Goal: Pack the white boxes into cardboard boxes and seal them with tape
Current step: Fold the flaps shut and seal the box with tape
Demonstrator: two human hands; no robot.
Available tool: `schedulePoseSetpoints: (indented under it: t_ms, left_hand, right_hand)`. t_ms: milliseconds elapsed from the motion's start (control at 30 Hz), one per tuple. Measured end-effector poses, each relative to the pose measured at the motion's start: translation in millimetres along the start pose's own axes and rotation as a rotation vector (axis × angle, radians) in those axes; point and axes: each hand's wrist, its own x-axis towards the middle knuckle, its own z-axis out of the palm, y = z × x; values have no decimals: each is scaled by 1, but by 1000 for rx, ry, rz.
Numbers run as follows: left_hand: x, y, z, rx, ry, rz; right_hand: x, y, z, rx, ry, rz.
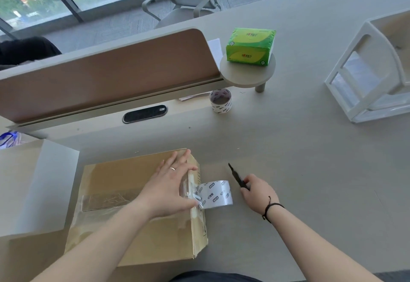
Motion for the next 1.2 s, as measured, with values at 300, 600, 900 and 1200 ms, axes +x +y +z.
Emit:
schedulePoseSetpoints:
  t_ms: [300,600,900,1200]
  left_hand:
    - [69,16,-49,0,-56,48]
    - [120,57,-29,135,-582,128]
    - [131,50,-16,265,-685,74]
    - [130,55,-21,93,-747,-40]
  right_hand:
    - [-80,0,-24,1006,-200,282]
    - [-127,-43,-15,940,-367,119]
    - [-127,-71,3,773,-324,81]
    - [-131,-105,10,475,-196,10]
